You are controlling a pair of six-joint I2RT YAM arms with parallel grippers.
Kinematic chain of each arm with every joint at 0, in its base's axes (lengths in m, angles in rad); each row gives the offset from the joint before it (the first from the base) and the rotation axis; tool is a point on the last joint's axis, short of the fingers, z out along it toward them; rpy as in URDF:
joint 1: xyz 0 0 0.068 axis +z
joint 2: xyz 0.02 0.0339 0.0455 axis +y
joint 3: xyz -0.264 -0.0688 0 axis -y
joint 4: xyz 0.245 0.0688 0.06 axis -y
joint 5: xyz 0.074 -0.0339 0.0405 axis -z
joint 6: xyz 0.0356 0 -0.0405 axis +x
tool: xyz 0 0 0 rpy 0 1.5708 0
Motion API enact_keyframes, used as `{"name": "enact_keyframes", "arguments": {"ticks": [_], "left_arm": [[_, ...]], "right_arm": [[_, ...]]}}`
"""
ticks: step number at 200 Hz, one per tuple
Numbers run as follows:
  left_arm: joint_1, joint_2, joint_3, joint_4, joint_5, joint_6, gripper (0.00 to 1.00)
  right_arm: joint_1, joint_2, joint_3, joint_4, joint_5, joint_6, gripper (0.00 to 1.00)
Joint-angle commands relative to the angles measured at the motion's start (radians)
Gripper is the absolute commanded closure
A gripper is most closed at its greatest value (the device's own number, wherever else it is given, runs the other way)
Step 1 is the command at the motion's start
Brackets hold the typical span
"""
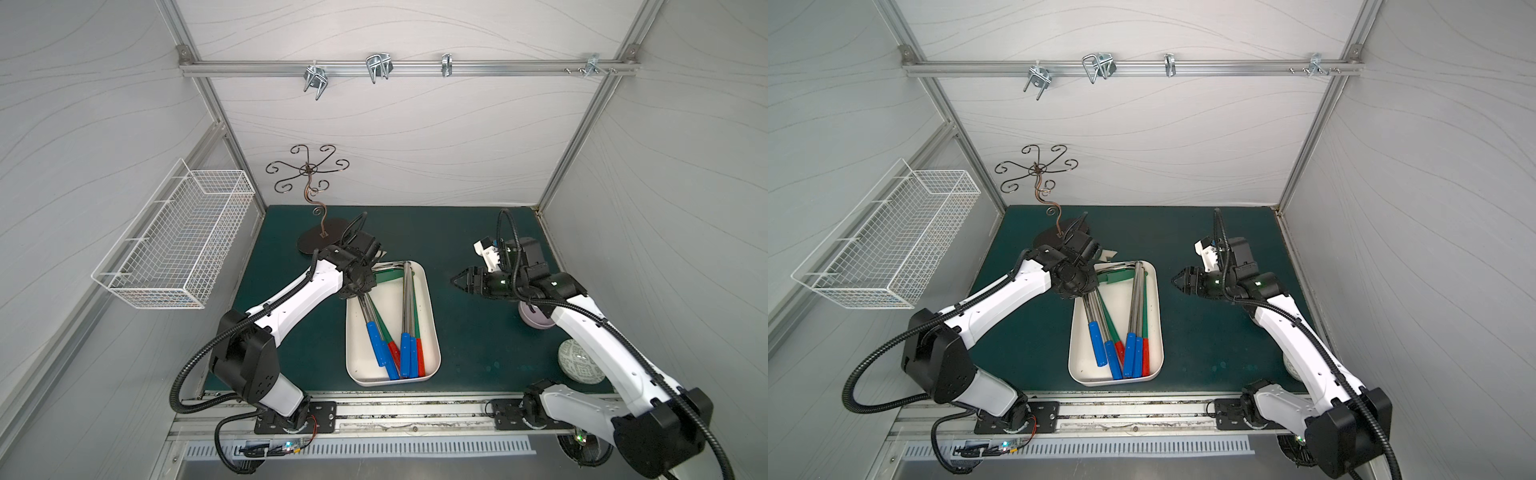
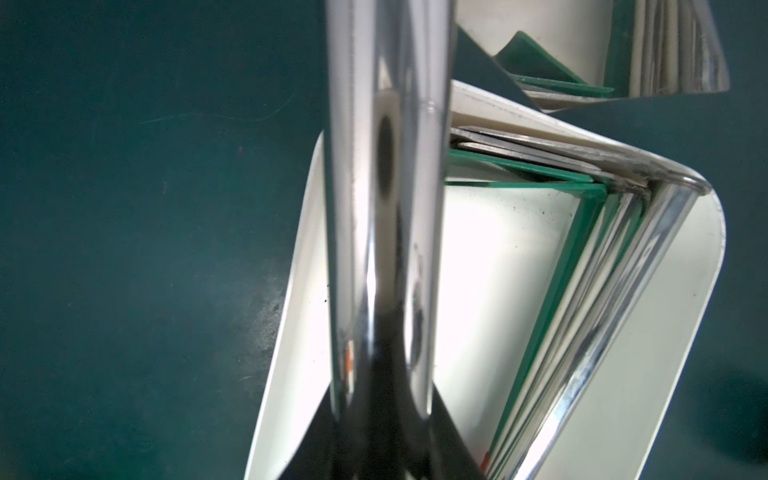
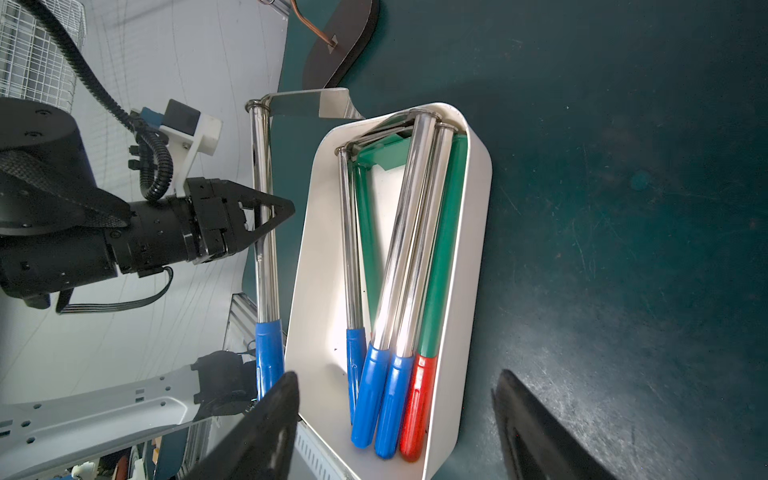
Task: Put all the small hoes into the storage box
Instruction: Place the hoe in the storage box.
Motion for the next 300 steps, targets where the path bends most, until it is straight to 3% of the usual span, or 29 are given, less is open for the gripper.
{"name": "enact_keyframes", "arguments": {"ticks": [1,161,300], "left_arm": [[-0.005,0.006,0.017,0.045,-0.008,-0.021,1.00],[-0.046,-0.076,0.073,-0.041,-0.056,-0.035,1.00],[-0.045,0.047,0.019,0.045,-0.023,-0.052,1.00]], "right_arm": [[-0.005,-0.008,-0.011,-0.015,-0.010,-0.017,0.25],[-0.008,-0.002,-0.010,-0.012,-0.016,-0.010,0.26],[-0.007,-0.005,-0.012,-0.019,-0.015,-0.018,0.25]]}}
